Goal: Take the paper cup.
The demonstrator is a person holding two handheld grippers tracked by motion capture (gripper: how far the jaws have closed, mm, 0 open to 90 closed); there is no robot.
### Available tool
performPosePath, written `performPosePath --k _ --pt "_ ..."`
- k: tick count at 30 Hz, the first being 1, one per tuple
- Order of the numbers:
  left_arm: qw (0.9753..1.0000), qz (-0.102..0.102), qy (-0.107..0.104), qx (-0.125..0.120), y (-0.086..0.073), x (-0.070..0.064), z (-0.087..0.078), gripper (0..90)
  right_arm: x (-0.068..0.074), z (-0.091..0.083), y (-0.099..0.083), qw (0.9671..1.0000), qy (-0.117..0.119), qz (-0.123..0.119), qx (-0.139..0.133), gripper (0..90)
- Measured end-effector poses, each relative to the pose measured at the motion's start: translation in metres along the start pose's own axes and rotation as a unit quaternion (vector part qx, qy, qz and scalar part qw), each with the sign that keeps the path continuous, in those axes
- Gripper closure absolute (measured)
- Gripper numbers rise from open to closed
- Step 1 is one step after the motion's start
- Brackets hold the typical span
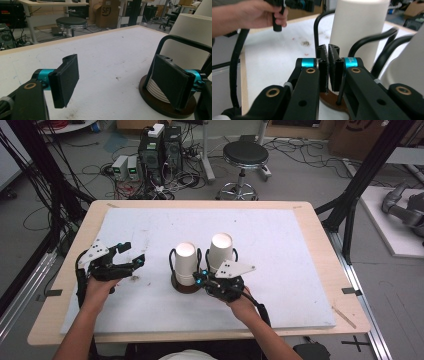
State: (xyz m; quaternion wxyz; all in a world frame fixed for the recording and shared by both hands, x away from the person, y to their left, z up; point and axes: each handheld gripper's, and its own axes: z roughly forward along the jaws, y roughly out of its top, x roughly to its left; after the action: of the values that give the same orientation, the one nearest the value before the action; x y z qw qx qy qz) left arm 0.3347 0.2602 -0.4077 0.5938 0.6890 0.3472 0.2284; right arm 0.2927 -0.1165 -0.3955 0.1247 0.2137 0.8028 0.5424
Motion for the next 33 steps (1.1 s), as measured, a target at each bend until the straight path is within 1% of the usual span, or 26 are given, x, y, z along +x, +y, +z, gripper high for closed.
performPosePath --k 2,3,5,7,16,18,23,27,30,33 --pt "1.0000 0.000 0.001 -0.001 0.000 0.000 0.000 22.0 0.001 0.002 -0.002 1.0000 -0.004 -0.001 0.002 88.7" --pt "1.0000 0.000 0.000 -0.001 0.000 0.000 0.000 22.0 0.004 0.005 -0.004 0.9999 -0.010 -0.006 0.005 90.0" --pt "1.0000 0.000 -0.001 -0.001 0.000 0.000 0.000 22.0 0.008 0.009 -0.006 0.9998 -0.015 -0.012 0.008 90.0" --pt "1.0000 0.002 -0.001 0.000 0.000 0.000 0.001 22.0 0.010 0.013 -0.007 0.9998 -0.012 -0.012 0.011 90.0" --pt "1.0000 0.003 -0.004 -0.001 0.001 -0.002 0.001 22.0 0.012 0.023 -0.012 0.9995 -0.022 -0.005 0.022 90.0" --pt "1.0000 0.003 -0.005 -0.001 0.001 -0.003 0.002 22.0 0.013 0.026 -0.014 0.9992 -0.031 -0.005 0.027 90.0" --pt "1.0000 0.003 -0.007 -0.002 0.001 -0.003 0.003 22.0 0.013 0.030 -0.018 0.9986 -0.043 0.007 0.031 90.0" --pt "1.0000 0.003 -0.008 -0.003 0.001 -0.004 0.003 22.0 0.016 0.034 -0.024 0.9977 -0.048 0.022 0.042 90.0" --pt "1.0000 0.005 -0.008 -0.003 0.002 -0.005 0.003 22.0 0.018 0.037 -0.026 0.9971 -0.054 0.024 0.048 90.0" --pt "0.9999 0.005 -0.010 -0.006 0.003 -0.006 0.004 22.0 0.020 0.039 -0.026 0.9961 -0.066 0.026 0.052 90.0"
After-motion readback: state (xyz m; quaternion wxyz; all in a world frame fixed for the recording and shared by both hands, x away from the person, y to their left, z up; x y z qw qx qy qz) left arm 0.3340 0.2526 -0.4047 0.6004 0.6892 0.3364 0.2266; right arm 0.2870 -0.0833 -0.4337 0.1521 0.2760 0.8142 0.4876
